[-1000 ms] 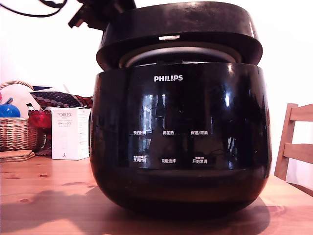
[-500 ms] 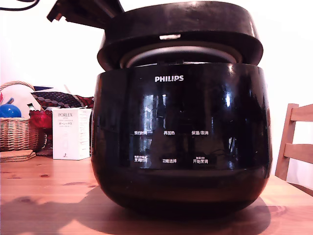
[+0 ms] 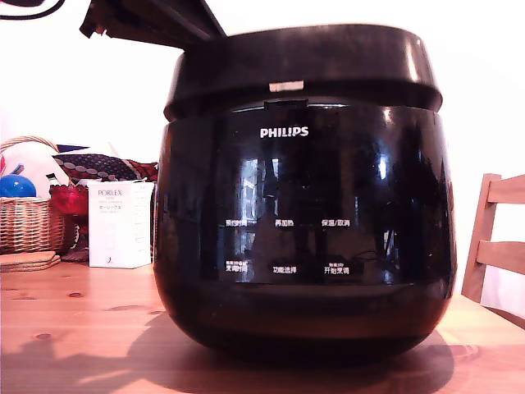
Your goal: Close the rice cooker by pressing the lid down with medium force
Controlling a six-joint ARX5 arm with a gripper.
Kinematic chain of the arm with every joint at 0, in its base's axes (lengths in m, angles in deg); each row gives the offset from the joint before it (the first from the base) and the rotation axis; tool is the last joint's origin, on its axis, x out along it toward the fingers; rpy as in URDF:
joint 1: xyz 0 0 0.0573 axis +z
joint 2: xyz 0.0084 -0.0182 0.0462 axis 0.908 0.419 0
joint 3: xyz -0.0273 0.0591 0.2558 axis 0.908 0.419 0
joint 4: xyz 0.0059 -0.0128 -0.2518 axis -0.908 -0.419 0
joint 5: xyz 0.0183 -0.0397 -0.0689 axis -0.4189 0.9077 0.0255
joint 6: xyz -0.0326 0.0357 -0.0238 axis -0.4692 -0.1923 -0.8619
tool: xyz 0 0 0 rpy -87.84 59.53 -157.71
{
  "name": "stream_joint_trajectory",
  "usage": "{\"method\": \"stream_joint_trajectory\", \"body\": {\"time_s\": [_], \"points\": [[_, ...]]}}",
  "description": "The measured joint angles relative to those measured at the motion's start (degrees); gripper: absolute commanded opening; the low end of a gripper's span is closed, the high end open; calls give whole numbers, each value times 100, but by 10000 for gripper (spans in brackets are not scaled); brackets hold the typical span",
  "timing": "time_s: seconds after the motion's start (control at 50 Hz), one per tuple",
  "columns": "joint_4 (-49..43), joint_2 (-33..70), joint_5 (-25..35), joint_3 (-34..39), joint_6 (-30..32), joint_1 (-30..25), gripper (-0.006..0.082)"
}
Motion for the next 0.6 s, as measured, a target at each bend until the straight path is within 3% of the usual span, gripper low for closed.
{"method": "stream_joint_trajectory", "body": {"time_s": [0.6], "points": [[175,-212,238,339,155,-2,-24]]}}
